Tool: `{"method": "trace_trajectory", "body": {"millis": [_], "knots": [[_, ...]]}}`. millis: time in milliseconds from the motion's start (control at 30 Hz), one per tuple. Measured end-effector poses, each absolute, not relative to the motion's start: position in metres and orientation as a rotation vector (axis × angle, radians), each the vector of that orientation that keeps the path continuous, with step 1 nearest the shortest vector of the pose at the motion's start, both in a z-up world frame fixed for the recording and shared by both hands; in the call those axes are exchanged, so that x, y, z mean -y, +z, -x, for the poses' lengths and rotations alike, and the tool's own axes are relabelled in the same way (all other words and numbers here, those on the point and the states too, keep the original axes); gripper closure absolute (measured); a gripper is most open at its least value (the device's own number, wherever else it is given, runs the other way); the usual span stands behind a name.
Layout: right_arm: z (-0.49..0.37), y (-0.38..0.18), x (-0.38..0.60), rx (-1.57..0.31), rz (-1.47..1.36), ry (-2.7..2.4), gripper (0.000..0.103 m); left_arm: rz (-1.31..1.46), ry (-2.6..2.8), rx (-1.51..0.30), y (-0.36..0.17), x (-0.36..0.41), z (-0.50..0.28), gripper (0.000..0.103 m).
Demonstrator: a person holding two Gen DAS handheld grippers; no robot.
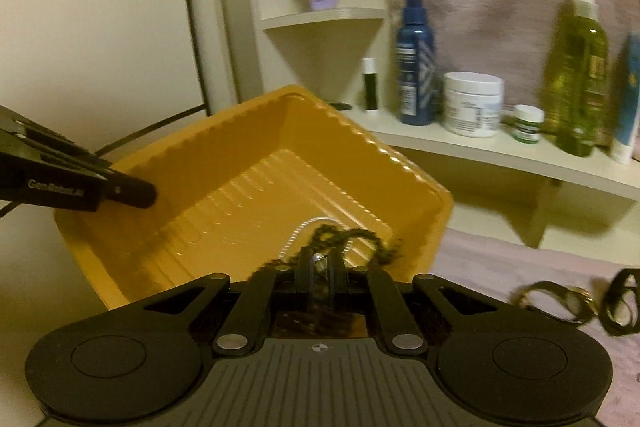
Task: Organize jewelry
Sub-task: 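Carry the earrings over the tray and open the right gripper, then return the open right gripper to the small earring on the towel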
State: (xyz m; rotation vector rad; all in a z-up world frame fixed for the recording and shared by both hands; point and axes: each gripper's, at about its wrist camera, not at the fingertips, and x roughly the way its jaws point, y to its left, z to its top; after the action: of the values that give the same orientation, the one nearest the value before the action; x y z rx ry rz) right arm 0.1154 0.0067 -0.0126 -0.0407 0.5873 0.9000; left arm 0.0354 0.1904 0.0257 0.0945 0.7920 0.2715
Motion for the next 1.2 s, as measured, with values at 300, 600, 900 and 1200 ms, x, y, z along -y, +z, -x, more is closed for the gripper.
{"method": "trace_trajectory", "body": {"millis": [300,600,900,1200], "knots": [[-0.115,-0.020,-0.016,-0.621,0.054,0.927,0.076,-0.096,0.271,-0.791,0.026,-0.190,-0.036,0.091],[-0.118,-0.017,0.008,-0.596,0.013,0.850,0.054,-0.095,0.272,-0.788,0.026,-0.190,-0.034,0.091],[-0.122,-0.026,0.091,-0.588,-0.018,0.629,0.054,-0.094,0.273,-0.788,0.026,-0.190,-0.034,0.091],[-0.135,-0.056,0.186,-0.642,-0.023,0.370,0.054,-0.094,0.273,-0.789,0.026,-0.190,-0.034,0.091]]}}
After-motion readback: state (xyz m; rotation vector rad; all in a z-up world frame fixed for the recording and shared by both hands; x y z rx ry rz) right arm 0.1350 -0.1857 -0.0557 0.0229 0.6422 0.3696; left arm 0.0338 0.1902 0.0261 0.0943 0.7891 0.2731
